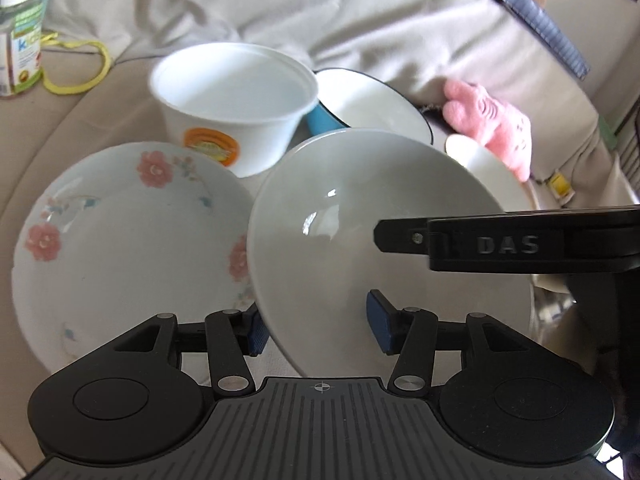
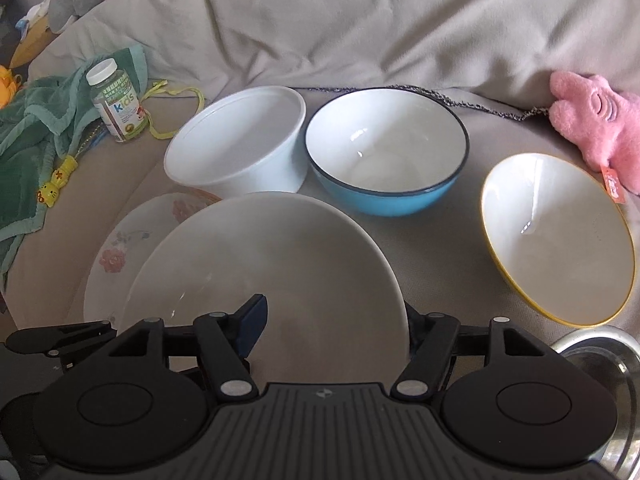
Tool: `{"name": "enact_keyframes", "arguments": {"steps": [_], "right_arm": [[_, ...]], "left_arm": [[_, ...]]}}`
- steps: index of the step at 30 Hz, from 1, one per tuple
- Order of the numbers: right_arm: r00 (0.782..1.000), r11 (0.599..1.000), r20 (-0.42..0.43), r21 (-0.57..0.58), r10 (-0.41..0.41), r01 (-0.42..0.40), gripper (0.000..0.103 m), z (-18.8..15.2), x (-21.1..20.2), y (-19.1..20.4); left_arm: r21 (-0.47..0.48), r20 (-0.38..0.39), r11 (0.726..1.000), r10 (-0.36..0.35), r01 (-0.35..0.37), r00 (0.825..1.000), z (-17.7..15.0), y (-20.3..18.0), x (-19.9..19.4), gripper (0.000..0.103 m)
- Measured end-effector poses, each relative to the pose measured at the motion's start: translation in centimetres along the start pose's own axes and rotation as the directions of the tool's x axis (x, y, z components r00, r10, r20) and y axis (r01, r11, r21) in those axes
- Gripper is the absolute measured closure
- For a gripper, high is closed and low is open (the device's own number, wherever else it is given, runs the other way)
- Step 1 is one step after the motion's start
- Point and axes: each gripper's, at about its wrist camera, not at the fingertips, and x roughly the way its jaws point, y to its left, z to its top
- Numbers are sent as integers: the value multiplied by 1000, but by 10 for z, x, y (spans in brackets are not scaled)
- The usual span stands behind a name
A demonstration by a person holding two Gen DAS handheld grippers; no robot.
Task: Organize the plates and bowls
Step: 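Lift the white bowl with both grippers and set it onto the flowered plate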
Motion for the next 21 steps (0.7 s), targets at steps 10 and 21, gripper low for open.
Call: {"name": "enact_keyframes", "arguments": {"steps": [10, 21], "right_arm": [[996, 998, -82, -45, 45, -49, 36, 19, 31, 61], [986, 996, -166, -76, 24, -37, 37, 31, 68, 97]], "left_arm": [[-28, 68, 996, 86, -84, 994, 8, 58, -30, 49], [-89, 35, 991, 104, -101, 994, 11, 103, -18, 49]]}}
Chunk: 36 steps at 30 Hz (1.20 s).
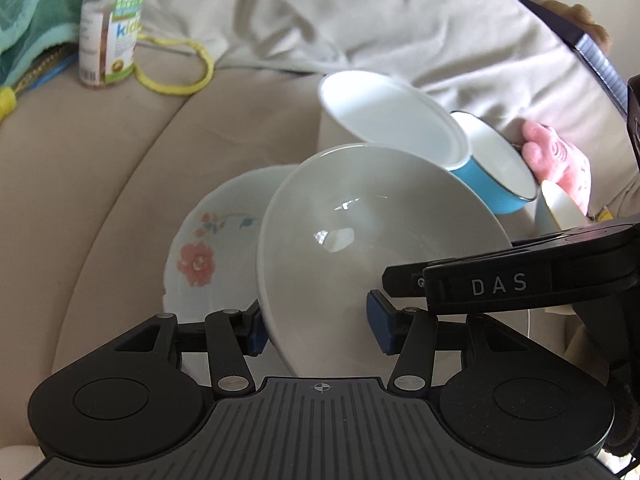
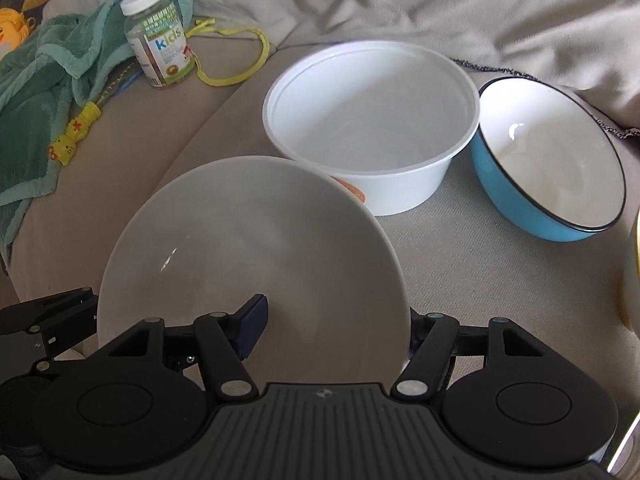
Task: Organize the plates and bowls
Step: 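Lift the white bowl with both grippers and set it onto the flowered plate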
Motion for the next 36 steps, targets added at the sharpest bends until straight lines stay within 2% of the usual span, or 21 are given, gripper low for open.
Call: {"name": "enact_keyframes", "arguments": {"steps": [6, 9, 15, 19, 21, 22, 23, 24, 27, 32, 34, 36], "right_arm": [[1000, 1000, -17, -10, -3, 3, 39, 10, 12, 7], [1000, 1000, 6, -23, -16, 16, 39, 11, 14, 10], [998, 999, 56, -37, -7, 10, 39, 6, 12, 9], [993, 999, 108, 24, 42, -44, 39, -11, 5, -5], [989, 994, 128, 74, 68, -77, 37, -20, 5, -15], [987, 990, 135, 103, 82, -96, 37, -25, 7, -20], [985, 985, 143, 131, 96, -115, 37, -30, 10, -25], [983, 979, 145, 153, 110, -132, 37, -33, 13, -29], [973, 962, 180, 203, 145, -181, 33, -41, 17, -36], [955, 936, 203, 237, 214, -260, 33, -47, 17, -39], [951, 932, 204, 234, 233, -278, 33, -49, 17, -38], [946, 925, 203, 238, 252, -297, 33, -49, 18, -36]], "left_arm": [[-53, -29, 998, -20, 19, 999, 2, 24, 12, 51], [-56, -27, 998, -16, 15, 1000, 3, 32, 14, 52], [-72, -46, 992, -105, 101, 993, 7, 54, 6, 55], [-60, 60, 992, -112, 115, 992, 13, 66, -22, 57], [-64, 96, 996, -62, 68, 993, 16, 72, -28, 57], [-72, 92, 997, -21, 28, 996, 19, 73, -26, 57], [-87, 81, 996, 3, 4, 997, 20, 76, -22, 48], [-107, 71, 994, 5, 3, 997, 22, 79, -19, 45], [-118, 71, 993, 0, 9, 997, 26, 82, -12, 45], [-105, 70, 994, 16, -9, 997, 33, 80, -11, 46], [-90, 52, 996, 12, -8, 999, 34, 80, -6, 47], [-100, 2, 995, -12, 12, 1000, 34, 83, 5, 50]]}}
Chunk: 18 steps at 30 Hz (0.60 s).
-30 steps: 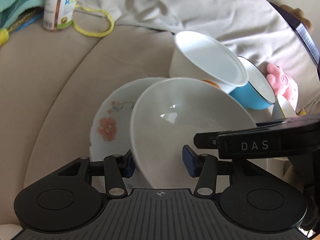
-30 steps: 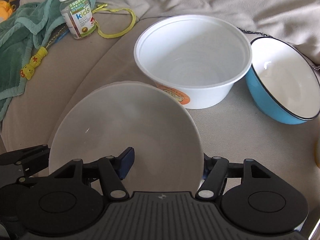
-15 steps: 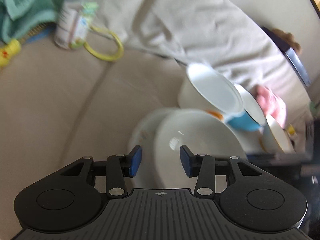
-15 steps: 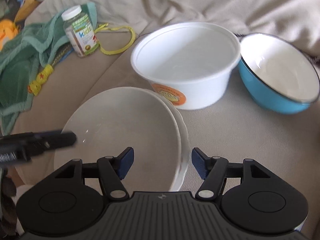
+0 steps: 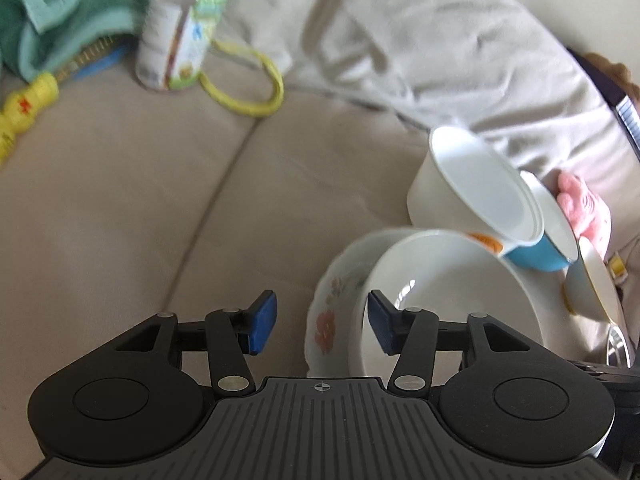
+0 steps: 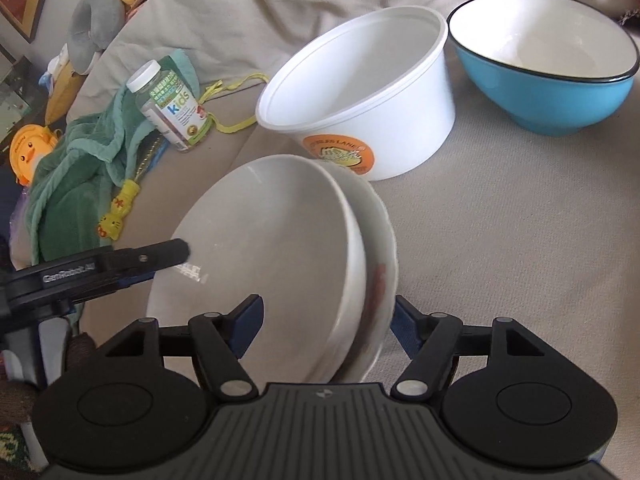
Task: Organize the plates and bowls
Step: 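Lift the white bowl with both grippers and set it onto the flowered plate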
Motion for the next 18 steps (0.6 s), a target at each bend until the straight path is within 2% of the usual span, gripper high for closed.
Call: {"name": "enact_keyframes", "arguments": {"steps": [3, 5, 9, 12, 14, 18], "right_arm": [[1000, 1000, -2, 7, 9, -9, 32, -2, 3, 2], [1000, 1000, 5, -8, -2, 2, 30, -4, 4, 5], [1000, 1000, -1, -13, 8, -8, 31, -3, 1, 3], [999, 999, -6, 13, 33, -33, 32, -3, -2, -3], [999, 999, -9, 28, 43, -42, 32, -4, -6, -7], [999, 998, 2, 49, 37, -37, 32, -8, -16, -21]], "left_arm": [[-21, -73, 999, -41, 39, 996, -3, 3, 17, 51], [-37, -103, 996, -82, 78, 991, -7, 3, 22, 56], [-11, -120, 999, -42, 41, 992, -10, -5, 23, 55], [11, -140, 1000, -13, 15, 990, -13, -15, 23, 51], [17, -148, 1000, -14, 16, 989, -16, -22, 22, 45], [32, -168, 999, -37, 43, 985, -20, -39, 25, 45]]}}
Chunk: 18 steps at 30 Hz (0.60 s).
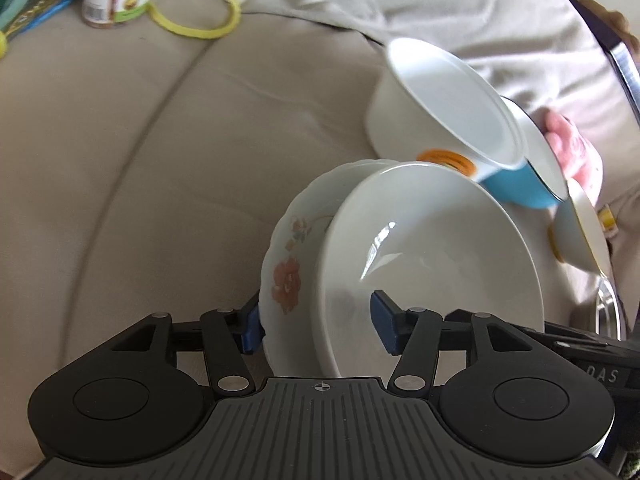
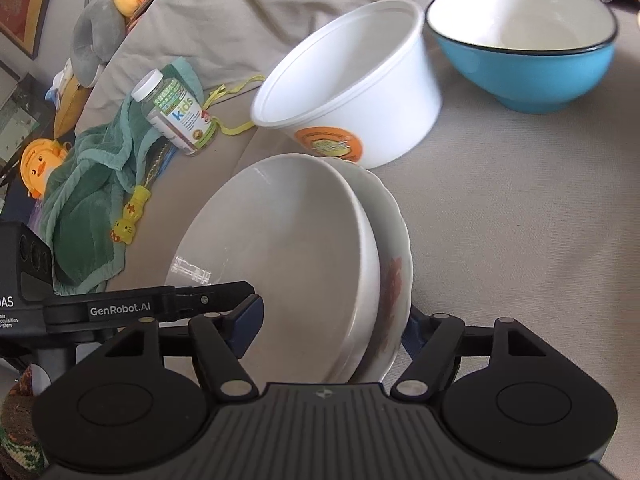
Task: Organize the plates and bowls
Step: 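Lift the white bowl with both grippers and set it onto the flowered plate, then move both grippers to the stainless steel bowl and grasp its rim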
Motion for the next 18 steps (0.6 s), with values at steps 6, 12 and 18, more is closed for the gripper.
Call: {"name": "enact_keyframes", "arguments": {"steps": [6, 12, 18], "right_arm": [[998, 998, 39, 52, -44, 41, 32, 0, -27, -33], [993, 992, 83, 102, -89, 80, 32, 1, -46, -66], [986, 989, 100, 90, -130, 121, 32, -1, -52, -80]], "left_arm": [[54, -36, 997, -56, 58, 998, -6, -38, 14, 45], [108, -43, 991, -73, 78, 996, -11, -73, 24, 45], [176, -20, 984, -13, 16, 1000, -11, -99, 33, 45]]}}
